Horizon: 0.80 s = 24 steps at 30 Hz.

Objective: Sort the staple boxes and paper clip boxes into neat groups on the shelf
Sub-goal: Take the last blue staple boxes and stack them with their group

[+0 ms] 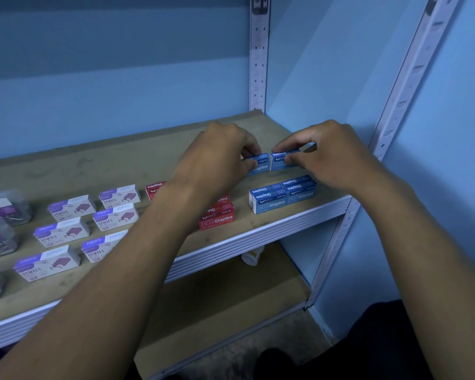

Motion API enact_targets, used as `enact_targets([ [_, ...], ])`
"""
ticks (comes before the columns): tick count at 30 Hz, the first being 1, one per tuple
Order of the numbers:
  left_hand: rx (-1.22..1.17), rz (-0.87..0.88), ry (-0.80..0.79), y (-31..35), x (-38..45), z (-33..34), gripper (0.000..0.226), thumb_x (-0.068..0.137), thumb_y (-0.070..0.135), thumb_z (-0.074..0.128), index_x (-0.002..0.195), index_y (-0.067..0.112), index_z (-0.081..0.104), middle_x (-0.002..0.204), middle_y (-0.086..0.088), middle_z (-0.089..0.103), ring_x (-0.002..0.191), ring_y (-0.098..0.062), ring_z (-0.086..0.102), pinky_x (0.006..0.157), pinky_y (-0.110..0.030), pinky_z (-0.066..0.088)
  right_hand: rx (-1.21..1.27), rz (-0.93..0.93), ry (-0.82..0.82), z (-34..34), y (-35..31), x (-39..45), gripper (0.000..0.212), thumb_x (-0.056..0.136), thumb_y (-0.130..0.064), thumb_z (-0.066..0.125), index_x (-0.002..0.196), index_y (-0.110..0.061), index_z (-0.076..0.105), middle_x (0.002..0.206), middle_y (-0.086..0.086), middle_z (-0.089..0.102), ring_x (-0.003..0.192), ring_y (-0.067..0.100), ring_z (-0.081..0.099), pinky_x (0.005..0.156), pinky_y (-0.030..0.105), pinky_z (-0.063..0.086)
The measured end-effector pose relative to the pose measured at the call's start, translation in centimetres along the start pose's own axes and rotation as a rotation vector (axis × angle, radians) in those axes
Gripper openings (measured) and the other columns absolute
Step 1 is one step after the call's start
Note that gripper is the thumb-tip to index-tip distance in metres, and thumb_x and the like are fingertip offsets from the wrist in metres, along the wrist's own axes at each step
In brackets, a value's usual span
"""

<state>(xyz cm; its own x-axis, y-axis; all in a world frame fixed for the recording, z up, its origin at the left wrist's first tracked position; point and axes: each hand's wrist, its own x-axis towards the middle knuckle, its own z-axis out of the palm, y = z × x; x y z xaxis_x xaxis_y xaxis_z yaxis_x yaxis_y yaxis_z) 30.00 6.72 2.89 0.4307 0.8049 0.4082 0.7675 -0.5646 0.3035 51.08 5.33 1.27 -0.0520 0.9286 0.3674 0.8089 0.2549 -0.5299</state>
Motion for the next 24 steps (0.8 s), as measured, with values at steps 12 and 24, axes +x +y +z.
enact_targets([
  [12, 0.017, 0.015, -0.067, 1.2, -0.9, -0.1, 0.019, 0.084, 0.024, 0.071, 0.101, 0.03, 0.076, 0.094, 0.012, 0.074, 0.083, -0.007, 0.065, 0.081, -0.032, 0.054, -0.05, 0.004, -0.055, -0.5, -0.4, -1.2, 0.026, 0.087, -0.023, 0.077, 0.087, -0.049, 0.077, 0.082, -0.026, 0.063, 0.081, -0.001, 0.061, 0.066, 0.013, 0.041],
  [24, -0.013, 0.008, -0.134, 1.2, -1.0, 0.7, 0.018, 0.082, 0.022, 0.073, 0.099, 0.028, 0.078, 0.091, 0.008, 0.075, 0.081, -0.007, 0.066, 0.08, -0.026, 0.054, -0.054, 0.059, -0.138, -0.6, -0.3, -1.7, 0.023, 0.088, -0.023, 0.075, 0.089, -0.046, 0.078, 0.087, -0.023, 0.067, 0.09, 0.004, 0.063, 0.065, 0.011, 0.038],
])
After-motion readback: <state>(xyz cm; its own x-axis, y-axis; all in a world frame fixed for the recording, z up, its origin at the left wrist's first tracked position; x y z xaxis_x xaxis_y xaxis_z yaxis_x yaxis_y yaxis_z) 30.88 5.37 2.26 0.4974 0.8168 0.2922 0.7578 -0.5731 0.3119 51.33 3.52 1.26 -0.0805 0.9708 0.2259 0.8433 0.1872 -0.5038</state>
